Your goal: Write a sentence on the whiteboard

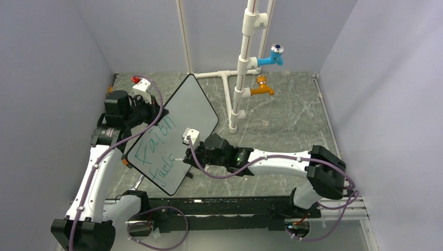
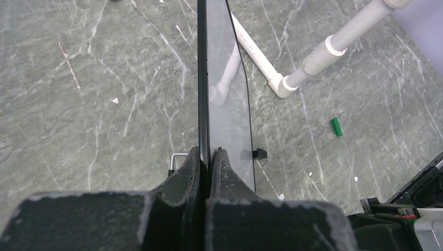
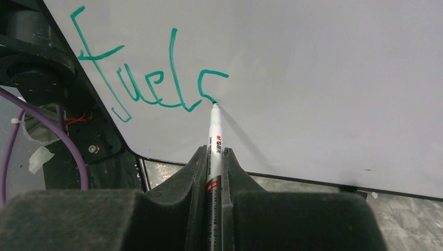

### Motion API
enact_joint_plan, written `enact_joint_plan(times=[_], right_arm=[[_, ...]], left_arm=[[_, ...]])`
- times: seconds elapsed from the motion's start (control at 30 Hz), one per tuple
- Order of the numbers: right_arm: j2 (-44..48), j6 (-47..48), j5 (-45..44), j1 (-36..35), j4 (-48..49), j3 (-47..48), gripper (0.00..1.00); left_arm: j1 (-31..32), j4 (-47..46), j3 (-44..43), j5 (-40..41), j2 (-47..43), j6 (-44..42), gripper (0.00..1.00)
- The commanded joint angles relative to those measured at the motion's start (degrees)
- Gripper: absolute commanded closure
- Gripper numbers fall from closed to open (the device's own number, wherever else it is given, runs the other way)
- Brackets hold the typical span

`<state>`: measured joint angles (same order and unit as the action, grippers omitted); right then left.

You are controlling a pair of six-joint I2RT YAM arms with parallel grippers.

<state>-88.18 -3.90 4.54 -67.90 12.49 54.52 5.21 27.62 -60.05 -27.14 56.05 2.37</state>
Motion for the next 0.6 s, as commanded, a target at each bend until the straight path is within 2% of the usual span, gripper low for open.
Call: enact_joint_plan(times=[0.0,0.3,0.57], right_arm=[[0.96,-0.29,-4.43,0.79,1.67,-0.87,1.00],[1.32,-1.28,-4.40,0.75,2.07,-2.72,1.00],[2.34,-1.47,-0.94,0.70,2.73,-2.92,1.00]], left_arm=[[0.24,2.88,1.94,4.46,0.09,-7.12,1.00],[0.21,2.81,1.87,4.55,0.15,-7.12,1.00],[0.24,2.84,2.04,4.50,0.02,-7.12,1.00]])
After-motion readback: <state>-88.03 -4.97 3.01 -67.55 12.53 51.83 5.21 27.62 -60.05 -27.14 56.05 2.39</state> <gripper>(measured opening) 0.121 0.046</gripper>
